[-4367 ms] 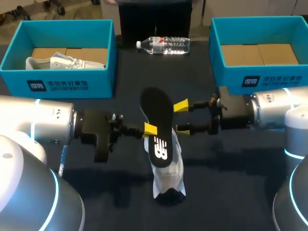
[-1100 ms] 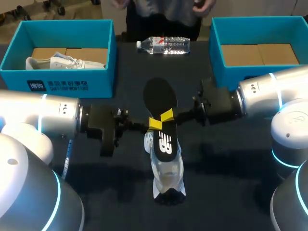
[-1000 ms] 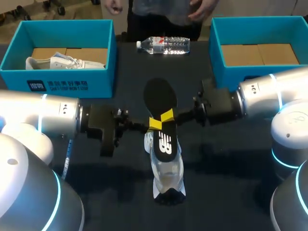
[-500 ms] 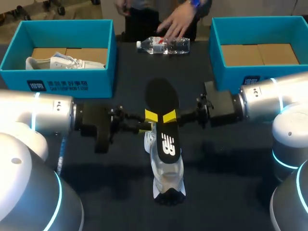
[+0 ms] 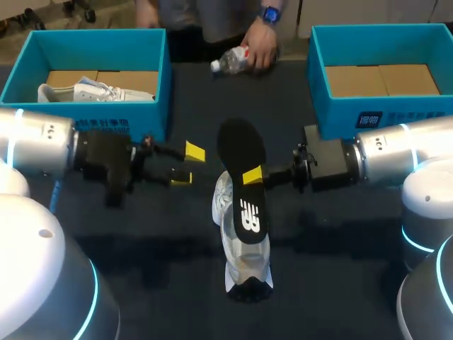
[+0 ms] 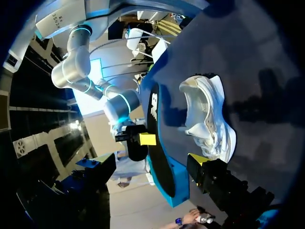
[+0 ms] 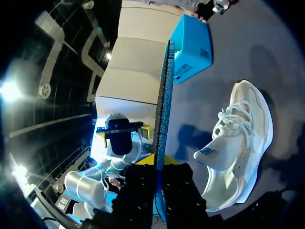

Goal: Take the shoe out of the shoebox, open the shoe tongue, remove and reinsert the insole, then place the shoe into the shoebox

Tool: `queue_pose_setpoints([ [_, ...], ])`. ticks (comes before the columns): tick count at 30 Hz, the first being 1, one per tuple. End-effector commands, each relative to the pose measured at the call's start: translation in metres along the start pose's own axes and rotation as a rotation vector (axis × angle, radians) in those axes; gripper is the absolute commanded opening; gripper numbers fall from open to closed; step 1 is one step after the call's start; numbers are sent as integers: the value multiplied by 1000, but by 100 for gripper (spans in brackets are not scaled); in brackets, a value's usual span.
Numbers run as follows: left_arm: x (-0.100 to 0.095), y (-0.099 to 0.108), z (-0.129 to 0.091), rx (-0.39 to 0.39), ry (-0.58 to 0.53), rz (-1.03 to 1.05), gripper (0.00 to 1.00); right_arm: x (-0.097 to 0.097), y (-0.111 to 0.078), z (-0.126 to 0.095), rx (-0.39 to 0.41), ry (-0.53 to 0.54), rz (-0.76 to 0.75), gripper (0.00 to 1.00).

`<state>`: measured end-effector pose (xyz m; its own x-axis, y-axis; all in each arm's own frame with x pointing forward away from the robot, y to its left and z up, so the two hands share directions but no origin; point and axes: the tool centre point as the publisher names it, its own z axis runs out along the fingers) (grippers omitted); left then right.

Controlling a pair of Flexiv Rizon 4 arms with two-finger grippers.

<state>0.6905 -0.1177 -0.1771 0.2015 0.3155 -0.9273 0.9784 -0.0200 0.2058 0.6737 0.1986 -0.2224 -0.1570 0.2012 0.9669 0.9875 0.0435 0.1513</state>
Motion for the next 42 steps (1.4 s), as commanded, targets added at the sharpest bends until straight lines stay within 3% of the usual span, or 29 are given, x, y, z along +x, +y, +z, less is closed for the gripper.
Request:
queue_pose_setpoints([
  [1,0,3,-7,18,2,1,100,0,-1,2,-1,-4,0,0],
  [12,-7,5,-10,4,-23,-133,100,0,-1,2,-1,-4,0,0],
  [13,-6,15,-12,3,-4,-159,100,0,-1,2,-1,-4,0,0],
  [20,-39,33,-21,80,194,-161,100,0,-1,2,-1,-4,0,0],
  [21,-43,35,-20,104,251,-136,100,0,-1,2,-1,-4,0,0],
  [22,-46,35,-16,97,396,-64,100,0,-1,2,-1,-4,0,0],
  [23,-44,37,-13,14,548,77,100,0,-1,2,-1,-4,0,0],
  [35,-44,37,-13,14,548,77,100,0,-1,2,-1,-4,0,0],
  [37,-54,53,-3,25,573,50,100,0,-1,2,-1,-4,0,0],
  [42,-88,79,21,179,694,-42,100,0,-1,2,-1,-4,0,0],
])
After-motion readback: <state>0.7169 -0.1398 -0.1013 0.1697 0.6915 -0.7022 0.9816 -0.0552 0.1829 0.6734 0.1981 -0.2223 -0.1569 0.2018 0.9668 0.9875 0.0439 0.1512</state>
